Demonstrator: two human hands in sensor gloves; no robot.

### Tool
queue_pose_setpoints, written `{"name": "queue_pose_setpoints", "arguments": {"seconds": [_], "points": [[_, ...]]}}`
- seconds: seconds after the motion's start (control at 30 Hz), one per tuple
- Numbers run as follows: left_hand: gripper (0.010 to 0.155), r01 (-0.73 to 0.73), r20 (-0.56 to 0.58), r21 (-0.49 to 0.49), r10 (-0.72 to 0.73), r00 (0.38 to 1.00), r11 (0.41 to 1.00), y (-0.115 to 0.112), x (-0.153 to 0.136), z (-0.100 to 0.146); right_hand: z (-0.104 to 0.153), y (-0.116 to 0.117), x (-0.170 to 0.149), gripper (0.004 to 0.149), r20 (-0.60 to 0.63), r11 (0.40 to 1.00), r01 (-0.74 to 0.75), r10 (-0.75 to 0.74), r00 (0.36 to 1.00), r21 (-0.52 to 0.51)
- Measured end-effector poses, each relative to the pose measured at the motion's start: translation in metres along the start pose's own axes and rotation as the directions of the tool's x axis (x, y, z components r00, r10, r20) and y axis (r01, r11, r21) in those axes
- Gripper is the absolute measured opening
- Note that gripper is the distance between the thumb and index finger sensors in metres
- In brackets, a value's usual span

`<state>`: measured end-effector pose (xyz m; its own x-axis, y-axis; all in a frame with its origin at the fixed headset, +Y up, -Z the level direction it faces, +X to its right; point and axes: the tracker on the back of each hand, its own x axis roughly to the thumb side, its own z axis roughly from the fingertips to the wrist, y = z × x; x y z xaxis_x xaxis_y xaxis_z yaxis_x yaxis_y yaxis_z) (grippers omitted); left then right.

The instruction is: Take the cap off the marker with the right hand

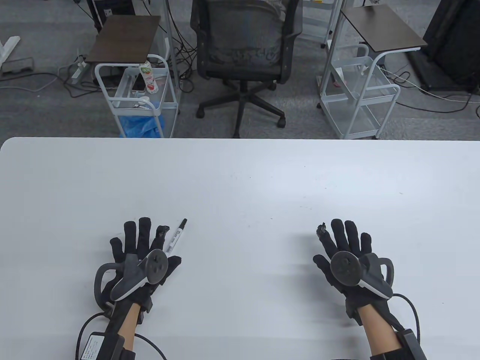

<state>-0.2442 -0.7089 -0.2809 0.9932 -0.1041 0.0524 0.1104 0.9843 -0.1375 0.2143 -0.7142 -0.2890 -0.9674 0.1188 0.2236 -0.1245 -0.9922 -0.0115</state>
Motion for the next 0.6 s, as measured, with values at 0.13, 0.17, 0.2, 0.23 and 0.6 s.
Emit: {"name": "queue_pose_setpoints", "arguments": {"seconds": [0.13, 0.17, 0.2, 0.23, 0.6], "points": [[0.091, -0.020, 0.012, -0.016, 0.020, 1.000, 1.000, -0.0022, 0.0005, -0.0009, 0.0001, 0.0005, 0.0003, 0.073, 0.004, 1.000, 0.005, -0.005, 1.000, 0.002], [0.091, -0.017, 0.012, -0.020, 0.017, 1.000, 1.000, -0.0025, 0.0006, -0.0011, 0.0000, 0.0004, 0.0003, 0.072, 0.003, 1.000, 0.005, -0.005, 1.000, 0.005], [0.091, -0.016, 0.011, -0.020, 0.016, 1.000, 1.000, -0.0026, 0.0006, -0.0011, 0.0002, 0.0002, 0.0004, 0.073, 0.003, 1.000, 0.004, -0.004, 1.000, 0.006], [0.091, -0.014, 0.009, -0.021, 0.014, 1.000, 1.000, -0.0029, 0.0009, -0.0010, 0.0006, -0.0001, 0.0002, 0.073, 0.004, 1.000, 0.006, -0.006, 1.000, 0.005], [0.091, -0.027, 0.006, -0.039, 0.027, 1.000, 0.999, -0.0044, 0.0035, -0.0005, 0.0026, -0.0043, 0.0037, 0.072, 0.030, 1.000, 0.024, -0.023, 0.999, -0.014]]}}
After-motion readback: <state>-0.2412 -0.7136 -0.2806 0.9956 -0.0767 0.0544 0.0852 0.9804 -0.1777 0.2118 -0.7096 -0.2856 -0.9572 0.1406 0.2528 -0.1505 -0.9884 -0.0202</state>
